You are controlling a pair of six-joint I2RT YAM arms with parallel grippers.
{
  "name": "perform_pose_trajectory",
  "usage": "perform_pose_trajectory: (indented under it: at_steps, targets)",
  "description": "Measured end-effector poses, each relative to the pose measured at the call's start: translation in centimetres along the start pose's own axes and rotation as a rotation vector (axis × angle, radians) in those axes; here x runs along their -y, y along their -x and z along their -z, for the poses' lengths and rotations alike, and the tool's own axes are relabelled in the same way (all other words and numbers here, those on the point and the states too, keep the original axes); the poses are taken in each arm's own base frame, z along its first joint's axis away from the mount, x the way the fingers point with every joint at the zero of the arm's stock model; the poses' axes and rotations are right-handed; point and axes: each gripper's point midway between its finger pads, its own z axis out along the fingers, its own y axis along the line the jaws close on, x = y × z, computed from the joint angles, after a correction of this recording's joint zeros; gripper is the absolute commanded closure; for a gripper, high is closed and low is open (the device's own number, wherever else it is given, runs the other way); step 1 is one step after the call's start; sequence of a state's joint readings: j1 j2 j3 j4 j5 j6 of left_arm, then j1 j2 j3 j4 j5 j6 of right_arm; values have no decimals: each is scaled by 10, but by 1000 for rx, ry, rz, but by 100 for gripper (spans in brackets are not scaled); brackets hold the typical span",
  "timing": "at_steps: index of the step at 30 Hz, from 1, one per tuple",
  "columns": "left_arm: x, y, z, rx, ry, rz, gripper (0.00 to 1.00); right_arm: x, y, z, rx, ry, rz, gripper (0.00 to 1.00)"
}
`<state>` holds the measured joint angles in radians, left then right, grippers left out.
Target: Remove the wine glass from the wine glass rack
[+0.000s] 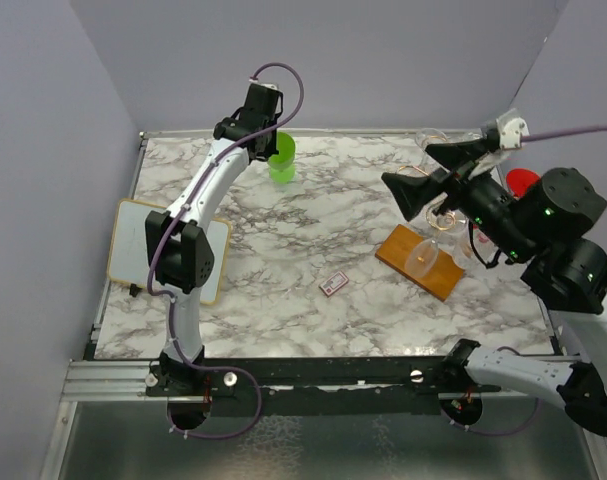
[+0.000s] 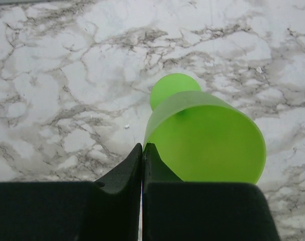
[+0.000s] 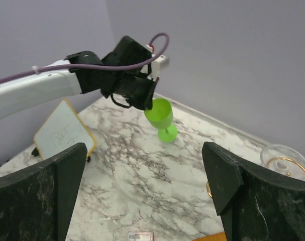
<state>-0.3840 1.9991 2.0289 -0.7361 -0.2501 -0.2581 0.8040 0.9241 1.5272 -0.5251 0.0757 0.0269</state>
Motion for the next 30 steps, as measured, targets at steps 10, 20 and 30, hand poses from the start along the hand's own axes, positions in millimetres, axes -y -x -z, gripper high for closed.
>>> perform_pose_trajectory:
  at_steps: [10, 20, 30]
  targets:
    - [-12, 27, -38, 18, 32, 11, 100, 38, -51, -35, -239, -252, 11, 1]
    - [-20, 6, -52, -65, 59, -10, 100, 44, -21, -22, -189, -272, 25, 1]
    - [-32, -14, -58, -132, 91, -21, 87, 48, 5, 8, -108, -270, 38, 1]
